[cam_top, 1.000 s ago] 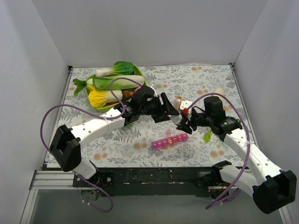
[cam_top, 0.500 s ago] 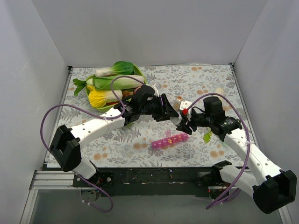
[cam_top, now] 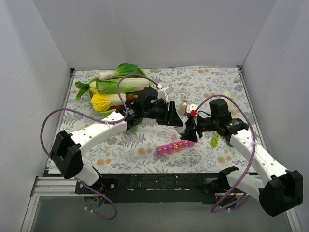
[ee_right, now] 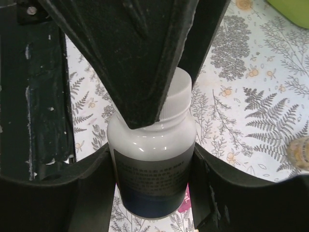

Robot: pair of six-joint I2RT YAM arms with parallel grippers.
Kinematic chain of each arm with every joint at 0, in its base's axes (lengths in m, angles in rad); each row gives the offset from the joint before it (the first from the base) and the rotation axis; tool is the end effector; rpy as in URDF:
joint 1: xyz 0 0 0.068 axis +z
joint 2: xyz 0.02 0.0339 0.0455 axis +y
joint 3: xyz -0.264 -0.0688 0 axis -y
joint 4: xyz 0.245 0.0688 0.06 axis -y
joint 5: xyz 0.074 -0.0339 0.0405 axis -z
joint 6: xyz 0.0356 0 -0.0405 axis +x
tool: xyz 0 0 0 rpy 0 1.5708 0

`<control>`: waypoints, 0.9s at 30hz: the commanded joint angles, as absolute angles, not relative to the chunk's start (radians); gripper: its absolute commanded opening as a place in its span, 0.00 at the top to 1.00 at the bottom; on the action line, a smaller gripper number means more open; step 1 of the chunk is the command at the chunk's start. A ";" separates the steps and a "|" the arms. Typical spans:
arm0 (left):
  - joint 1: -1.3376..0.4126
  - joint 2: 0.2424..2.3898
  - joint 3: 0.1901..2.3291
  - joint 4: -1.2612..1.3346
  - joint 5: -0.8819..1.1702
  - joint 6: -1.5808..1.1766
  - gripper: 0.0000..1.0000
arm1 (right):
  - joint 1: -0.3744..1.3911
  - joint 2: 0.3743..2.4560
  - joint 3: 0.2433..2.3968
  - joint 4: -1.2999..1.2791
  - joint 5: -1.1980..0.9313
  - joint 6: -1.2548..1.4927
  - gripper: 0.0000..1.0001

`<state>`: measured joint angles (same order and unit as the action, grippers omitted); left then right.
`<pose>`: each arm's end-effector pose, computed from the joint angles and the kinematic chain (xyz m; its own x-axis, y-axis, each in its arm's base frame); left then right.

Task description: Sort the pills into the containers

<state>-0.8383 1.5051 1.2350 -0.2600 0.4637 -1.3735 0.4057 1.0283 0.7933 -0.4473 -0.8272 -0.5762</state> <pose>0.2196 -0.2680 0.3159 -0.9714 -0.2315 0.0526 -0.1506 0.4296 -0.8903 0.1845 0.1078 0.2790 -0.0543 -0.4247 -0.9037 -0.9798 0.1969 -0.0337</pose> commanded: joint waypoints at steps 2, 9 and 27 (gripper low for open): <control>-0.838 1.506 1.259 -0.227 0.592 -1.273 0.89 | 0.414 1.042 0.850 -0.446 -0.992 -0.557 0.99; -0.813 1.529 1.243 -0.203 0.741 -1.165 0.87 | 0.390 1.035 0.844 -0.434 -1.115 -0.526 0.99; -0.767 1.502 1.318 -0.250 0.798 -1.048 0.22 | 0.368 1.012 0.793 -0.351 -1.181 -0.454 0.99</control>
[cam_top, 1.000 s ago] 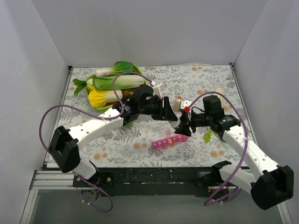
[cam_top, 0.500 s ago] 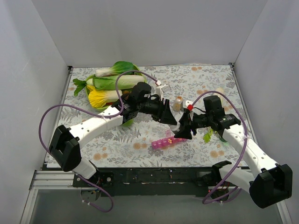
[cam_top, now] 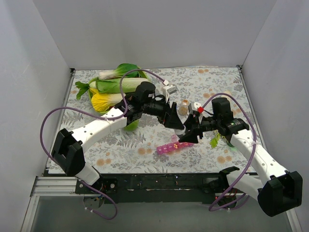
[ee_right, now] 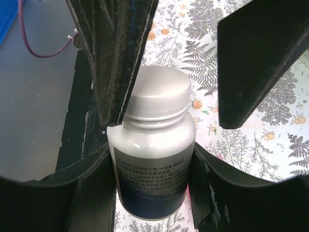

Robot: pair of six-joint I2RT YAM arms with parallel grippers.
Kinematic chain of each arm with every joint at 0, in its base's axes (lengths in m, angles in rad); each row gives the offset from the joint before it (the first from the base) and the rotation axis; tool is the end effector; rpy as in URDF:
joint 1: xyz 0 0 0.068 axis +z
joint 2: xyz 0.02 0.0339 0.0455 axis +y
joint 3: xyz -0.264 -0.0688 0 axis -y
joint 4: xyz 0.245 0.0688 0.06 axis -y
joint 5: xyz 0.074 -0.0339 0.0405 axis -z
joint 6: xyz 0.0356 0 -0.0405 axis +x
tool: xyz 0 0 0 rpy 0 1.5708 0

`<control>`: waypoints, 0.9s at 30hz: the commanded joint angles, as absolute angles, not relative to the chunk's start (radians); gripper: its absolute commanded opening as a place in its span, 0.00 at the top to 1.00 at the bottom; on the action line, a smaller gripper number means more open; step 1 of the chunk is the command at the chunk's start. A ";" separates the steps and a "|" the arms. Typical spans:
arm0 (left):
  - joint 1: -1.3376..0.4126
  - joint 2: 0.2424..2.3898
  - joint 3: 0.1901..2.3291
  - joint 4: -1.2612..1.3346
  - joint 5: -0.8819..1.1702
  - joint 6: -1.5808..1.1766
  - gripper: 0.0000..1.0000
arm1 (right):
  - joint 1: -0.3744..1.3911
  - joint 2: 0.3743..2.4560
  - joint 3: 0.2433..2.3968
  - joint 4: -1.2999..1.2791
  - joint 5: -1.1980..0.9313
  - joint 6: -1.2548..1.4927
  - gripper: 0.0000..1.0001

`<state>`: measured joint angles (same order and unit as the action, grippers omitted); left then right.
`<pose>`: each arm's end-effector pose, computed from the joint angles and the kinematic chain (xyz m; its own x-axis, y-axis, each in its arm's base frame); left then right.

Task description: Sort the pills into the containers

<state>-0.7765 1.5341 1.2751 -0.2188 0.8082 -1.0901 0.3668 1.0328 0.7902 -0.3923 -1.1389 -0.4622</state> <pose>0.2317 -0.2637 0.3272 -0.9870 0.1110 -0.1158 0.1448 0.3055 -0.9411 0.1831 0.1050 0.2869 -0.1242 -0.2477 -0.9608 -0.9922 0.0202 0.1231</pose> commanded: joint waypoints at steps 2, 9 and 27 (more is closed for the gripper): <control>-0.759 1.482 1.312 -0.255 0.781 -1.055 0.16 | 0.368 1.011 0.796 -0.357 -1.167 -0.459 0.99; -0.713 1.364 1.256 -0.209 0.683 -1.153 0.02 | 0.367 0.999 0.805 -0.383 -1.089 -0.498 0.99; -0.730 1.336 1.132 -0.239 0.411 -1.739 0.11 | 0.451 0.937 0.836 -0.419 -0.560 -0.707 0.99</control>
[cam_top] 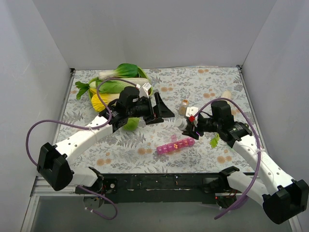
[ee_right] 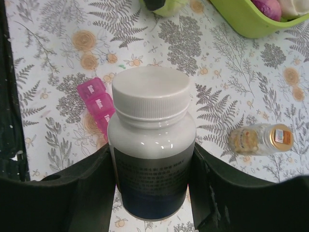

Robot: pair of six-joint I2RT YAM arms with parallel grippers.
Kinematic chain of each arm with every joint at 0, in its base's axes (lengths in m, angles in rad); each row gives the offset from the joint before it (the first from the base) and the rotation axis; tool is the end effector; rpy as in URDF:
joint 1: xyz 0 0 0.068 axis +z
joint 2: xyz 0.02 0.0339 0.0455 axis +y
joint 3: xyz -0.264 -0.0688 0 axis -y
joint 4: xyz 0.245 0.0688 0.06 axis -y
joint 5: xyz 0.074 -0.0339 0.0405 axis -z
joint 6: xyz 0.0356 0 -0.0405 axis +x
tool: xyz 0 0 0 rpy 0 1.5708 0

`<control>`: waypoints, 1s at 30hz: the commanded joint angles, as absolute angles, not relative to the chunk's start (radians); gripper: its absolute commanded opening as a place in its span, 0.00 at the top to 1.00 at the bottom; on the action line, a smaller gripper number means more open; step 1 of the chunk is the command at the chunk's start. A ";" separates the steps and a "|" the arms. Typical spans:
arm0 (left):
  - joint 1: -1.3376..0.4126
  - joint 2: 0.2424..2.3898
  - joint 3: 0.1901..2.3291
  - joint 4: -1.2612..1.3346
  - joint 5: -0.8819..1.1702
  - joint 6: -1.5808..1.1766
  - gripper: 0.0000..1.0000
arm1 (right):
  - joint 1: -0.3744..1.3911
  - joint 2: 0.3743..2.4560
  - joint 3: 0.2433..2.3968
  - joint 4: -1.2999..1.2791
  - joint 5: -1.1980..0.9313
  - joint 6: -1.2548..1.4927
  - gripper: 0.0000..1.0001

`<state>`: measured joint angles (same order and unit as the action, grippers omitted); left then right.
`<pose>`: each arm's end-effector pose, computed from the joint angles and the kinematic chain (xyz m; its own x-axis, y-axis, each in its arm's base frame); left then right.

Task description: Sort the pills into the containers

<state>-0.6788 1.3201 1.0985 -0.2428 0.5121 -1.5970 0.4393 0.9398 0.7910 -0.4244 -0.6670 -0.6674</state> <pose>0.2230 -0.2023 0.3269 -0.8789 -0.4106 0.2428 -0.3718 0.2705 -0.8880 0.1727 0.1055 0.2944 0.1125 -0.4845 -0.8676 -0.9357 0.2421 -0.2565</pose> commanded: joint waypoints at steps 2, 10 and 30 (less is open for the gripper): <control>-0.764 1.357 1.152 -0.242 0.368 -1.770 0.14 | 0.454 0.940 0.835 -0.416 -0.566 -0.701 0.99; -0.838 1.428 1.247 -0.399 0.206 -1.841 0.22 | 0.454 0.943 0.822 -0.408 -0.578 -0.689 0.99; -0.861 1.503 1.318 -0.399 0.242 -1.786 0.42 | 0.454 0.937 0.807 -0.408 -0.589 -0.687 0.99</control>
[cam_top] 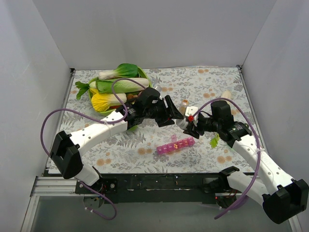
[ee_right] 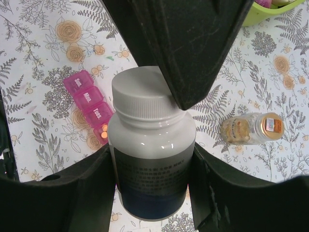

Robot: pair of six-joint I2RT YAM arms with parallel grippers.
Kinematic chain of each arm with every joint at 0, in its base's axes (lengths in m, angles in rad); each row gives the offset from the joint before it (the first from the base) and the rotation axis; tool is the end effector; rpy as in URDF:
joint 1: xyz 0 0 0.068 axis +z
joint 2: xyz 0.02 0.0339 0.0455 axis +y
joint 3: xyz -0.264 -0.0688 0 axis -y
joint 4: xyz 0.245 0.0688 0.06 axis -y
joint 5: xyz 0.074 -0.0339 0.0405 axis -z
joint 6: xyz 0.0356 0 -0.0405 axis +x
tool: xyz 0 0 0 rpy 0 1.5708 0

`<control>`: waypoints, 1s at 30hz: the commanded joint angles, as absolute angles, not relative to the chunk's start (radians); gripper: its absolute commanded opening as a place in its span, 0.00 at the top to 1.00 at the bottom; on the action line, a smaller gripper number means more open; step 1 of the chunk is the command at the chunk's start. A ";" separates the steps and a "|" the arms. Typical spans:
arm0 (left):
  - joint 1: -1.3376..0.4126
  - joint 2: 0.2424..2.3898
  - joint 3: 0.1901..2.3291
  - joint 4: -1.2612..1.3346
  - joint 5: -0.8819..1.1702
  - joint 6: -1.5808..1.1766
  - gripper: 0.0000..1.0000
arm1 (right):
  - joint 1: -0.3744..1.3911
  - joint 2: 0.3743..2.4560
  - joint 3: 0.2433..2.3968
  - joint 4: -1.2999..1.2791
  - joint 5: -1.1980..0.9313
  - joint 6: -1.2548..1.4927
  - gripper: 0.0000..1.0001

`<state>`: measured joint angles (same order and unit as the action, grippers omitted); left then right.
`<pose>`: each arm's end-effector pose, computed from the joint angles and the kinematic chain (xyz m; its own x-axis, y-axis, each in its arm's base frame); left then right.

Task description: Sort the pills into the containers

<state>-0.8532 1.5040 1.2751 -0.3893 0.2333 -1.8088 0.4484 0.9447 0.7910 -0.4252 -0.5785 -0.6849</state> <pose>0.2194 -0.2639 0.3168 -0.7429 -0.5867 0.3223 -0.5724 0.3070 -0.7604 0.1749 0.1058 0.2924 0.1087 -0.5355 -0.8375 -0.9124 0.2806 -0.2978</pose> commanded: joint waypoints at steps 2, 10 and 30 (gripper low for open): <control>-0.864 1.506 1.321 -0.400 0.244 -1.782 0.46 | 0.454 0.939 0.808 -0.408 -0.588 -0.687 0.99; -0.874 1.517 1.330 -0.407 0.282 -1.717 0.64 | 0.451 0.946 0.810 -0.407 -0.618 -0.667 0.99; -0.865 1.546 1.278 -0.234 0.666 -1.121 0.84 | 0.384 1.035 0.796 -0.414 -1.078 -0.522 0.99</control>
